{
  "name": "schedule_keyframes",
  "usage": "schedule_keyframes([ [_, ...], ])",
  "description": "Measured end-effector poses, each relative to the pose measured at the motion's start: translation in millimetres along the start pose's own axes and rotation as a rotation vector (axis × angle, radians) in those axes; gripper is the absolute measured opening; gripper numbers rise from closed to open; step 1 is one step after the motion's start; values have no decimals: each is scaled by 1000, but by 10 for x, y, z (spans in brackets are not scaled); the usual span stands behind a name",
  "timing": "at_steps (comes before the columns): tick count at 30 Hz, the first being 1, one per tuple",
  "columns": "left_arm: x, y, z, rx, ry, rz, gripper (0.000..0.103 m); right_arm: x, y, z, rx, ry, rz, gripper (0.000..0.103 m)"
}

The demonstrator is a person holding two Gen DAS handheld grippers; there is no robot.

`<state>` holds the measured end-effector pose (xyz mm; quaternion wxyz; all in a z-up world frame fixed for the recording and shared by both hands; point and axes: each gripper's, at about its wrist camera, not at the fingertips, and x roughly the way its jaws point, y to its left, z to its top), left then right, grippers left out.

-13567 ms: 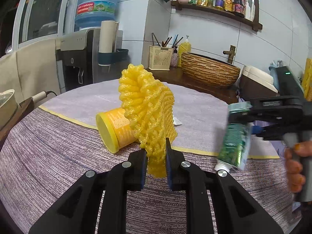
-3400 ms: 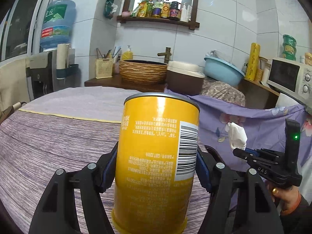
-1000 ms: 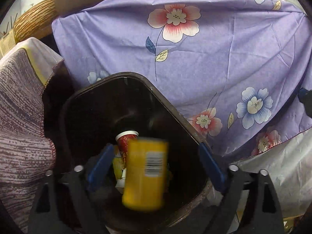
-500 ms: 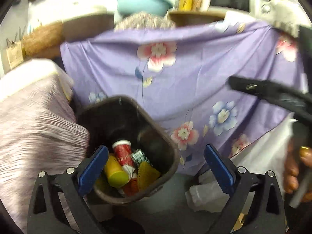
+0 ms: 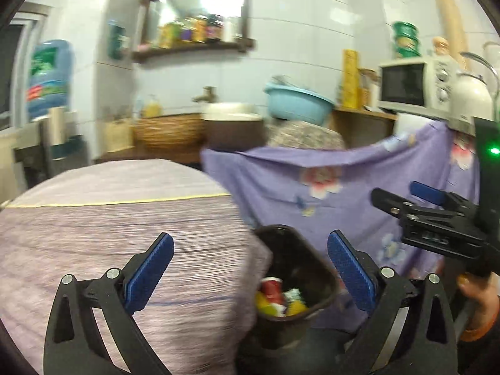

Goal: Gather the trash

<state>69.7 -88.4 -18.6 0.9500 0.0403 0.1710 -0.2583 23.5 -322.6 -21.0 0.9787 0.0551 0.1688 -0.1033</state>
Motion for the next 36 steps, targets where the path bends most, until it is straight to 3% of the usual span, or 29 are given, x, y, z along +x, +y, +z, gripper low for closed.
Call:
schedule_keyframes([
  [3,-212,151,2,-30,-49,74,98,-132,216,38,-29,-32,34,97],
  [11,-655,356,20,-92,-146,123,98,-522,613,24,-96,-102,110,97],
  [21,-770,348,9,-102,-161,125,98,-760,759,-6,-129,-137,121,97],
  [36,-804,340,-18,-111,-158,117,98,-780,719,16,-109,-140,124,97],
])
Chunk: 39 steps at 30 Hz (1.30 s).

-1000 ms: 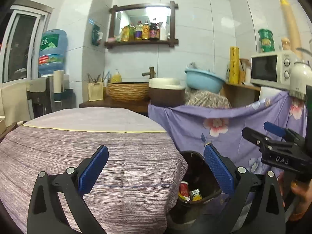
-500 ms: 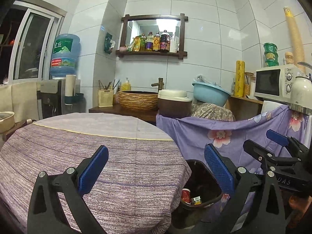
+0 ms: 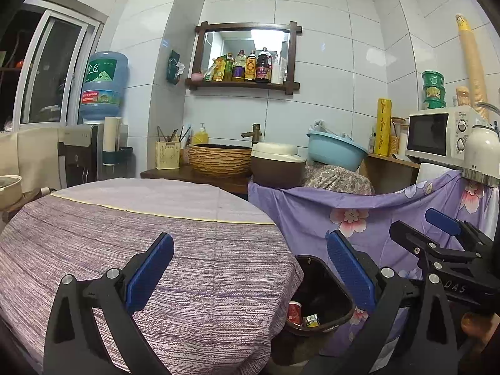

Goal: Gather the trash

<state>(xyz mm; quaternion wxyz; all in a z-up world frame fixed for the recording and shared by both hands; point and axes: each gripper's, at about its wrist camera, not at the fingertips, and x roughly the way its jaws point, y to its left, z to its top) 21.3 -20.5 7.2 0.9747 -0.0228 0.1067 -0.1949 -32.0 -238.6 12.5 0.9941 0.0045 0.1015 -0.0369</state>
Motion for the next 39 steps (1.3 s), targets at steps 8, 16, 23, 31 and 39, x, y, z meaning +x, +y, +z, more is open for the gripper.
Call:
schedule_keyframes([
  [8,0,-7,1,-2,1,6,98,-3,-14,-8,7,2,-7,97],
  [16,-6,0,12,-5,4,13,98,1,-29,-7,11,4,-3,97],
  [23,1,8,15,-9,8,10,98,6,-15,-22,12,7,-8,97],
  [31,19,-5,15,-13,11,11,98,10,-15,-24,22,11,-9,97],
  [39,24,-7,17,-14,14,10,98,7,-21,-17,24,11,-12,97],
])
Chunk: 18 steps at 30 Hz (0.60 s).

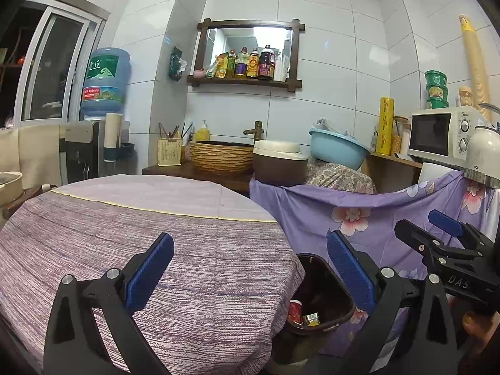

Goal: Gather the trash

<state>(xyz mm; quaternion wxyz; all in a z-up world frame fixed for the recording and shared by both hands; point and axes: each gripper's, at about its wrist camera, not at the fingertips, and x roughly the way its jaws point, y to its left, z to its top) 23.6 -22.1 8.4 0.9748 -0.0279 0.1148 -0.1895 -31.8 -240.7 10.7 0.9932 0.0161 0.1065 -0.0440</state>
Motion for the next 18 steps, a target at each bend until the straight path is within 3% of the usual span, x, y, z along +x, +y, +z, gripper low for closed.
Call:
schedule_keyframes([
  [18,16,-44,-30,3,5,1,98,8,0,3,3,6,-3,97],
])
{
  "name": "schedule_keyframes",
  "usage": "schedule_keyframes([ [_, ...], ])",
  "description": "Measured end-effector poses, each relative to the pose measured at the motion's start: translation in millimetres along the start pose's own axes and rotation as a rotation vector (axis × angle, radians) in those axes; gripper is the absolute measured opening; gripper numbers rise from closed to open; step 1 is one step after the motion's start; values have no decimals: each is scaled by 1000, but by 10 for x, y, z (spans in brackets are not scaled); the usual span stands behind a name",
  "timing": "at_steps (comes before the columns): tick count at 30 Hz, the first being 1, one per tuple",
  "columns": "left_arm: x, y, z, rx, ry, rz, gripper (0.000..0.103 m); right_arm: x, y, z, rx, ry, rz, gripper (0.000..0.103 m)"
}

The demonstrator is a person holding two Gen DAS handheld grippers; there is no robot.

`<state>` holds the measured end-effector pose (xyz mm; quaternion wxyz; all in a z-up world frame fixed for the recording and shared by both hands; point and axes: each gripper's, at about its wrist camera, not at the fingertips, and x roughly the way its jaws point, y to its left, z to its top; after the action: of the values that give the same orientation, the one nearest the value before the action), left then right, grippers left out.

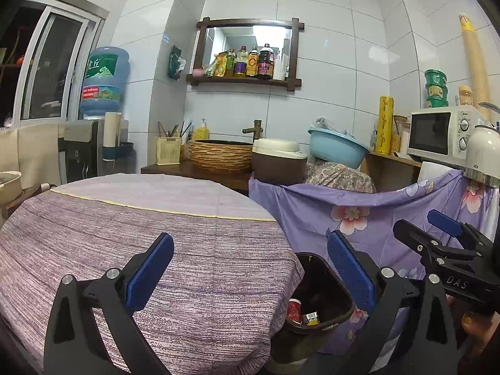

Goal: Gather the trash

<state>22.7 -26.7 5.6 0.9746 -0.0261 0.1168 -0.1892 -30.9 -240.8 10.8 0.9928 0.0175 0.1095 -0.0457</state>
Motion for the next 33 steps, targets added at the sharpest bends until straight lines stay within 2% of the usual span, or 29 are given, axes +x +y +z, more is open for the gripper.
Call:
schedule_keyframes([
  [33,9,-26,-23,-3,12,24,98,5,-27,-19,2,6,-1,97],
])
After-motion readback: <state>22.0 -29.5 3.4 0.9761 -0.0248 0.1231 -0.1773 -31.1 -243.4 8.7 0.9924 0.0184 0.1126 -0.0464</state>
